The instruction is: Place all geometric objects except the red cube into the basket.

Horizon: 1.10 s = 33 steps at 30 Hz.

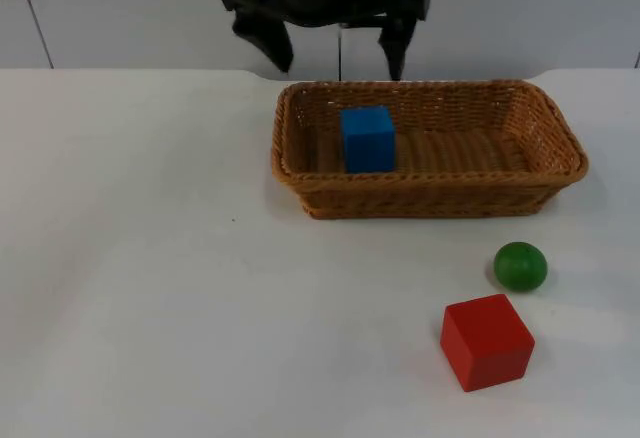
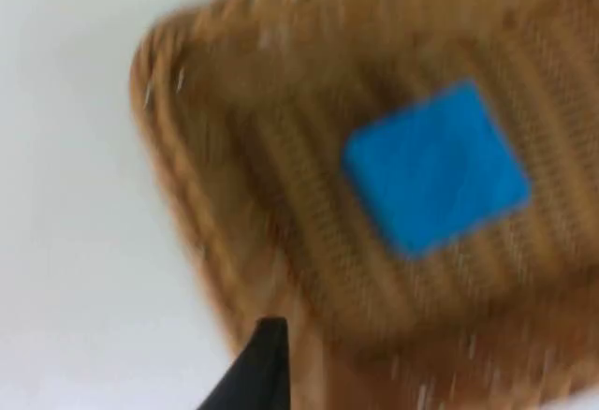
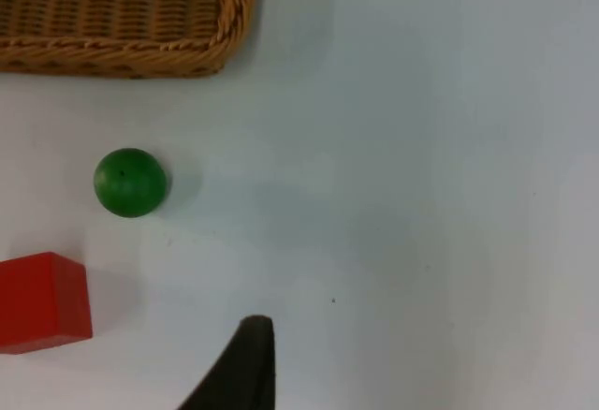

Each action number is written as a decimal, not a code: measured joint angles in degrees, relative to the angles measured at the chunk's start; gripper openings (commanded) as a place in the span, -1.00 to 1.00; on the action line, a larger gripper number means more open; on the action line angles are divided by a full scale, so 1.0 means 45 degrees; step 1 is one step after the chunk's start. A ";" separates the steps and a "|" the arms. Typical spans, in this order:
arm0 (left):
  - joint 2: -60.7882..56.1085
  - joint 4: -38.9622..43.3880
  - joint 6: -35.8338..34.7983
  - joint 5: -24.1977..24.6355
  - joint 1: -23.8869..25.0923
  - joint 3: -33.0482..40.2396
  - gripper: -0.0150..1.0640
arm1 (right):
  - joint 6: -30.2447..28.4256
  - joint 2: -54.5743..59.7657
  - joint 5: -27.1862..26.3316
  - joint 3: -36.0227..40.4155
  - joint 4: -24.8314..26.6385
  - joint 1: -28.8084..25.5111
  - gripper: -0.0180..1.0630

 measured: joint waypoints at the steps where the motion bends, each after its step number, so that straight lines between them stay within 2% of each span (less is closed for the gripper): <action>1: -0.0100 0.0117 0.0000 0.0453 0.0000 0.0039 0.97 | 0.0000 0.0000 0.0000 0.0000 0.0000 0.0000 0.98; 3: -0.0354 0.0117 0.0000 0.0964 0.0000 0.0482 0.97 | 0.0000 0.0000 0.0000 0.0000 0.0000 0.0000 0.98; 6: -0.0865 0.0117 0.0000 0.0920 0.0000 0.1348 0.97 | 0.0000 0.0000 0.0000 0.0000 0.0000 0.0000 0.98; 10: -0.2677 0.0117 0.0000 -0.0289 0.0000 0.4212 0.97 | 0.0000 0.0000 0.0000 0.0000 0.0000 0.0000 0.98; 11: -0.2677 0.0117 0.0000 -0.0289 0.0000 0.4212 0.97 | 0.0000 0.0000 0.0000 0.0000 0.0000 0.0000 0.98; 16: -0.5830 0.0033 0.0000 -0.2250 0.0154 0.8758 0.97 | 0.0000 0.0000 0.0000 0.0000 0.0000 0.0000 0.98; 18: -0.6128 0.0033 0.0000 -0.2391 0.0187 0.9132 0.97 | 0.0000 0.0000 0.0000 0.0000 0.0000 0.0000 0.98; 22: -0.8223 0.0033 0.0000 -0.3053 0.0941 1.1448 0.97 | 0.0000 0.0000 0.0000 0.0000 0.0000 0.0000 0.98; 23: -0.8223 0.0033 0.0000 -0.3053 0.0941 1.1448 0.97 | 0.0000 0.0000 0.0000 0.0000 0.0000 0.0000 0.98; 25: -0.9333 0.0033 0.0000 -0.3168 0.1643 1.2544 0.97 | 0.0000 0.0000 0.0000 0.0000 0.0000 0.0000 0.98; 33: -1.2099 0.0033 0.0021 -0.3332 0.3518 1.5198 0.97 | 0.0042 0.0000 0.0000 0.0000 0.0000 0.0000 0.98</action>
